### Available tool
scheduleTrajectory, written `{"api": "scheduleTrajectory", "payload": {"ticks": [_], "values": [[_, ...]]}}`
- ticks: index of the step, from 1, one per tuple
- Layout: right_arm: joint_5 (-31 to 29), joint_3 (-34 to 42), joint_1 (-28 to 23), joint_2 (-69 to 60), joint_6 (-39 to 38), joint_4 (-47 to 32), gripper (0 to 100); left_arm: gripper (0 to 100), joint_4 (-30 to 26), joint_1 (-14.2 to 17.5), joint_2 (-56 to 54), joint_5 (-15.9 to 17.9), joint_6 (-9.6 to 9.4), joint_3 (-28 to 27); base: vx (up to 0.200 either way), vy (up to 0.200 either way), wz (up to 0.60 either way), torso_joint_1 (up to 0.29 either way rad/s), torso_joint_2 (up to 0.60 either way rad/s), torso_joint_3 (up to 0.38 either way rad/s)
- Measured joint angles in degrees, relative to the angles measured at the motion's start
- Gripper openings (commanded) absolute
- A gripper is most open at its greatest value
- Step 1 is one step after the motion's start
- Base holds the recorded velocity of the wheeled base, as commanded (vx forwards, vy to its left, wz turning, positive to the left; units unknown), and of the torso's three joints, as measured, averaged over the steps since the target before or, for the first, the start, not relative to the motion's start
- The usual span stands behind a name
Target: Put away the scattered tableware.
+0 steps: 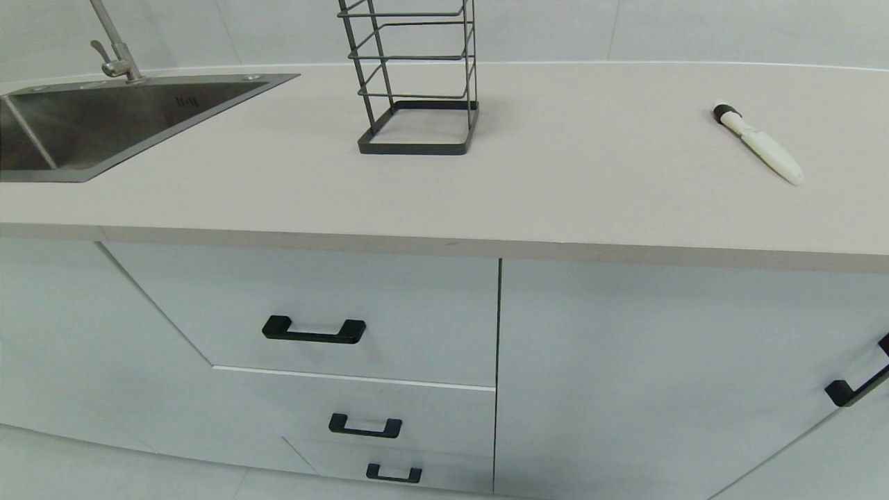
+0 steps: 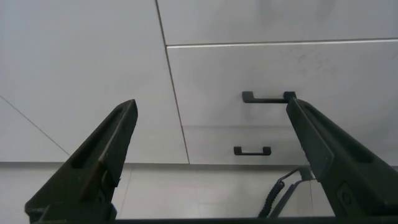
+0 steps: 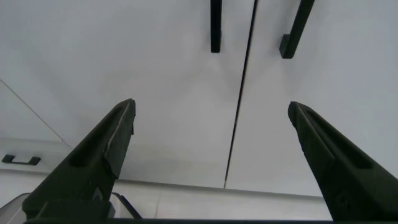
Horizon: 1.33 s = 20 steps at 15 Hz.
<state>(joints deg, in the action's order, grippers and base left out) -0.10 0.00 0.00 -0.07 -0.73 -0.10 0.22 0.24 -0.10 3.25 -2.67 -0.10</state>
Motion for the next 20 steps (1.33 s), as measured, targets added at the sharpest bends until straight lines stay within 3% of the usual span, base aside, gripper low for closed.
{"api": "scheduleTrajectory", "payload": {"ticks": [3, 12, 18, 20], "values": [[0.0, 0.0, 0.0, 0.0, -0.02, 0.0, 100, 100, 0.0, -0.02, 0.0, -0.15, -0.04, 0.07, 0.0, -0.2, 0.0, 0.002, 0.0, -0.001], [0.0, 0.0, -0.02, 0.0, -0.02, 0.0, 100, 100, -0.09, -0.02, 0.0, -0.17, -0.11, 0.1, 0.0, 0.0, 0.0, 0.0, 0.0, 0.0], [0.0, 0.0, 0.0, 0.0, -0.05, 0.02, 100, 100, -0.04, 0.0, 0.0, -0.28, 0.13, 0.1, 0.2, 0.0, 0.0, 0.002, 0.0, 0.002], [0.0, 0.0, 0.0, 0.0, -0.05, 0.0, 100, 100, -0.06, 0.0, 0.02, -0.28, 0.13, 0.1, 0.0, 0.0, 0.0, 0.0, 0.0, 0.0]]}}
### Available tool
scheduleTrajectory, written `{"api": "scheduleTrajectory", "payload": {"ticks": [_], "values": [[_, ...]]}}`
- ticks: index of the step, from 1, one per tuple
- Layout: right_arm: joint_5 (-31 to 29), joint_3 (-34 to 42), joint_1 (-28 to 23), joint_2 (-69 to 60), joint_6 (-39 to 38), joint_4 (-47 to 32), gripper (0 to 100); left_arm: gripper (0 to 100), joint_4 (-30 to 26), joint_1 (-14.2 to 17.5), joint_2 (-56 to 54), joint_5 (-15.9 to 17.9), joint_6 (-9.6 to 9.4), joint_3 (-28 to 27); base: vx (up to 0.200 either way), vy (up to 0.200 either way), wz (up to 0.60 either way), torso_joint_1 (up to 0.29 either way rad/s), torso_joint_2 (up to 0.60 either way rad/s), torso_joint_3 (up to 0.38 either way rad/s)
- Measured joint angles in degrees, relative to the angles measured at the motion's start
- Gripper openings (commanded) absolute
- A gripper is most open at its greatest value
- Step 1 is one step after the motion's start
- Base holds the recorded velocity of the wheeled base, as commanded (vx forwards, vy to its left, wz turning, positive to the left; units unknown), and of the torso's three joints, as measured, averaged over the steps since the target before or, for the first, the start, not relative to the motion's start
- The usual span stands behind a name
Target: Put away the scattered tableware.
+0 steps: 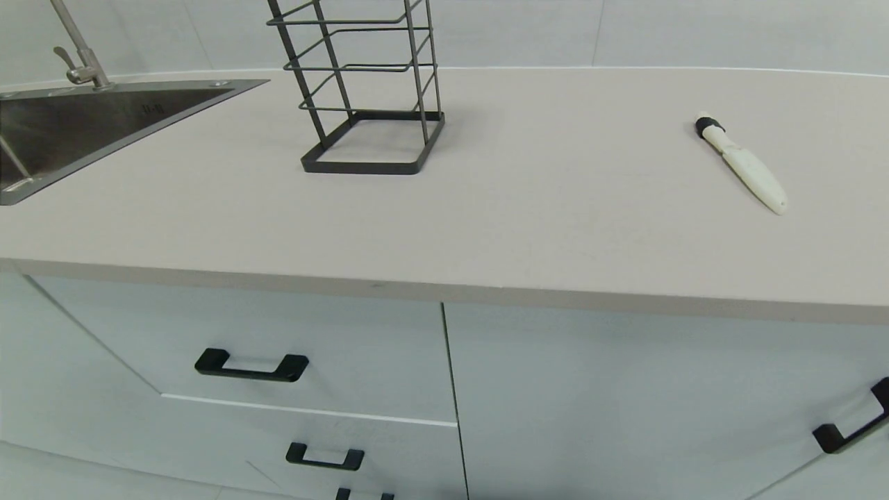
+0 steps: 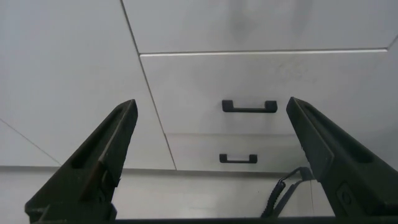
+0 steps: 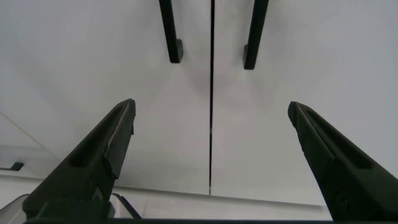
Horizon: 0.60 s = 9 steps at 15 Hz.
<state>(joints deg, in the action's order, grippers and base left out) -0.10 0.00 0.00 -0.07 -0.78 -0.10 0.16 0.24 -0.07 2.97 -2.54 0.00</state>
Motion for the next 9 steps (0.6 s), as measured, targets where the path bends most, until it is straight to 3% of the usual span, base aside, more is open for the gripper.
{"api": "scheduleTrajectory", "payload": {"ticks": [9], "values": [[0.1, 0.0, 0.0, 0.07, 0.0, 0.0, 100, 100, -0.02, -0.02, 0.0, 0.02, 0.07, 0.0, 0.0, 0.0, 0.0, 0.0, 0.0, 0.0]]}}
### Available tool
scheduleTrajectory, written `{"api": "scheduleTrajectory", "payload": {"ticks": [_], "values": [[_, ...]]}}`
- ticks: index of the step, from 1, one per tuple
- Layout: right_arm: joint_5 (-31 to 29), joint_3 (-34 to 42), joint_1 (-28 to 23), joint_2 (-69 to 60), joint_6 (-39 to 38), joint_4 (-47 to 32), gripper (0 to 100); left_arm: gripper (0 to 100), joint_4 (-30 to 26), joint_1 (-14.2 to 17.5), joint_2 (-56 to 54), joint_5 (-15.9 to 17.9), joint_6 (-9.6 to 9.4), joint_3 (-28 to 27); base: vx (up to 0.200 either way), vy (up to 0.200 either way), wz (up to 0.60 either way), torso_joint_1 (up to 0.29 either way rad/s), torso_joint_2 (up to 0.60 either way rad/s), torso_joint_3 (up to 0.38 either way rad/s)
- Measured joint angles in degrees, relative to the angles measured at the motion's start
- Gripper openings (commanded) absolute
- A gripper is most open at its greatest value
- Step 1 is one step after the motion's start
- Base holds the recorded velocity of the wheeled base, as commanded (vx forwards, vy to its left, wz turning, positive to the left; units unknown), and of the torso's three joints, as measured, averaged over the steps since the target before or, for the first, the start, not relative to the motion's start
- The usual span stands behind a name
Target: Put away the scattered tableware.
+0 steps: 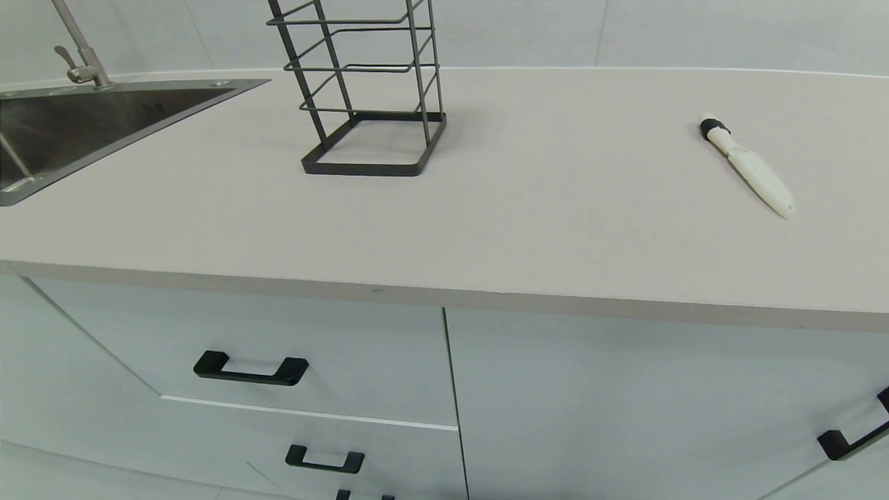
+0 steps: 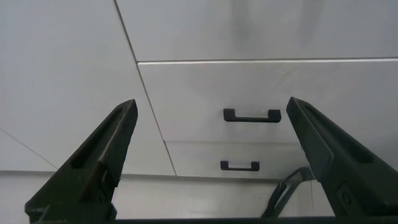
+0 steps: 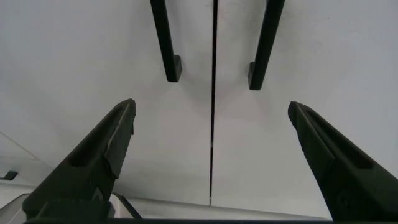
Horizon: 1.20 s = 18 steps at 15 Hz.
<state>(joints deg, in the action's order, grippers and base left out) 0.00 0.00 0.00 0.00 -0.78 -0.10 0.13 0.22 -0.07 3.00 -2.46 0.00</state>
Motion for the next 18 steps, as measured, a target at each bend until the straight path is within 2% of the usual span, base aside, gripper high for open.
{"api": "scheduleTrajectory", "payload": {"ticks": [3, 8, 15, 18], "values": [[0.0, 0.0, 0.0, -0.02, 0.0, 0.0, 100, 100, 0.0, 0.02, 0.0, 0.0, 0.01, 0.0, 0.0, 0.0, 0.0, 0.015, -0.02, -0.011], [0.0, 0.0, 0.0, -0.02, -0.01, 0.0, 100, 100, -0.04, 0.02, 0.0, 0.0, 0.11, 0.0, 0.0, 0.0, 0.0, 0.206, -0.11, -0.106], [0.0, 0.0, 0.0, -0.02, -0.11, 0.0, 100, 100, 0.02, 0.02, 0.0, 0.0, 0.09, 0.0, 0.0, 0.0, 0.0, 0.234, -0.58, -0.211], [0.0, 0.0, 0.0, -0.05, -0.11, 0.0, 100, 100, 0.0, 0.02, 0.0, 0.0, 0.11, 0.0, 0.0, 0.0, 0.0, 0.115, -0.48, -0.22]]}}
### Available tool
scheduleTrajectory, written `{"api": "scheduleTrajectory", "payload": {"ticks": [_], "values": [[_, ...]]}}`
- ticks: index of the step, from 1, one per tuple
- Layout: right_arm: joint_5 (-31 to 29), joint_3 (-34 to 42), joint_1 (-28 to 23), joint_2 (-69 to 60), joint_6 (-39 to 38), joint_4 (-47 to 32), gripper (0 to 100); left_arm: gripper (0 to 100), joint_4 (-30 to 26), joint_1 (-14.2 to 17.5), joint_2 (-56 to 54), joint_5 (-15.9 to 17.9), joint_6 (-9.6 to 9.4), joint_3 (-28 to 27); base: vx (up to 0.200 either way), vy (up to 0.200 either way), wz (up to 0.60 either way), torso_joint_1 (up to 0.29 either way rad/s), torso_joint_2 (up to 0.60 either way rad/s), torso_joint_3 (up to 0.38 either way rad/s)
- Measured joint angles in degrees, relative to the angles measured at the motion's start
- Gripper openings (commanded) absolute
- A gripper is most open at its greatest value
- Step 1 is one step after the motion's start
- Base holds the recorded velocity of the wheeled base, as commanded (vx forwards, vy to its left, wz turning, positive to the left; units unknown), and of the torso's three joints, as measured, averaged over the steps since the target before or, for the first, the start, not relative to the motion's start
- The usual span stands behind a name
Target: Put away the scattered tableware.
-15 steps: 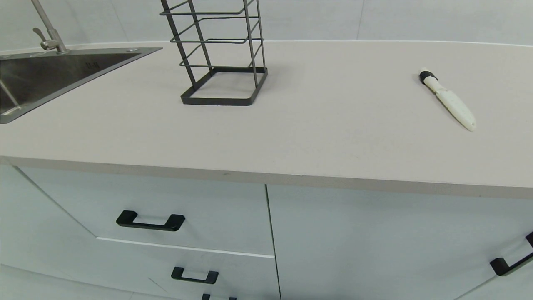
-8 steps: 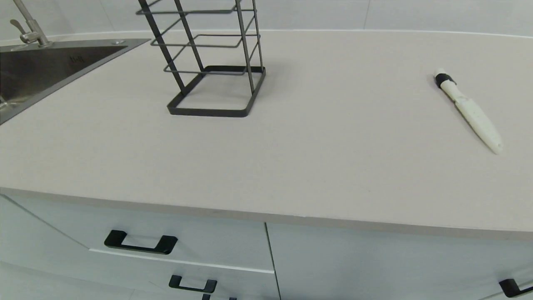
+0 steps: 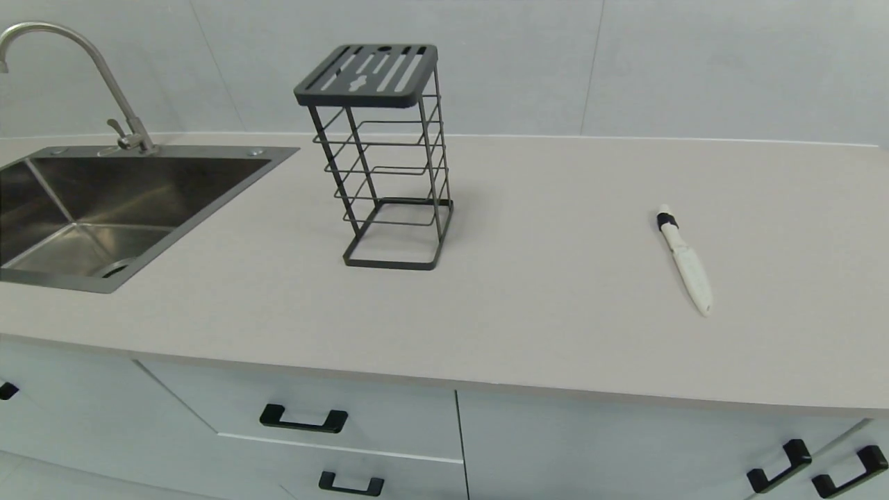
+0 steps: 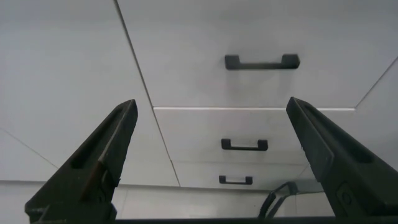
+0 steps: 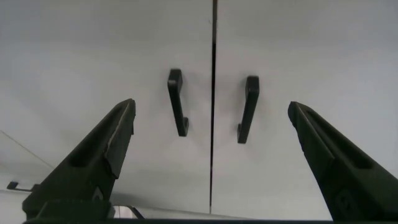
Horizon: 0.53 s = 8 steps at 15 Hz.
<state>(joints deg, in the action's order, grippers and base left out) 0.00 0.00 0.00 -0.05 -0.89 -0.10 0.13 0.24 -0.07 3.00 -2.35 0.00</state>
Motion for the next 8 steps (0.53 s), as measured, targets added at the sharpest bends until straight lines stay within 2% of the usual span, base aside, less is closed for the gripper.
{"api": "scheduleTrajectory", "payload": {"ticks": [1, 4, 8], "values": [[0.0, 0.0, 0.0, 0.0, 0.0, 0.0, 100, 100, 0.0, -0.02, 0.0, 0.0, 0.0, 0.0, 0.0, 0.0, 0.0, 0.222, -0.5, -0.217], [0.0, 0.0, 0.0, 0.0, 0.0, 0.0, 100, 100, -0.04, 0.0, 0.0, 0.0, 0.0, -0.02, 0.0, 0.0, 0.0, 0.388, -0.48, -0.229], [0.0, 0.0, 0.0, 0.0, 0.0, 0.0, 100, 100, -0.04, 0.0, 0.0, 0.0, 0.0, 0.0, 0.0, 0.0, 0.0, 0.288, -0.51, -0.244]]}}
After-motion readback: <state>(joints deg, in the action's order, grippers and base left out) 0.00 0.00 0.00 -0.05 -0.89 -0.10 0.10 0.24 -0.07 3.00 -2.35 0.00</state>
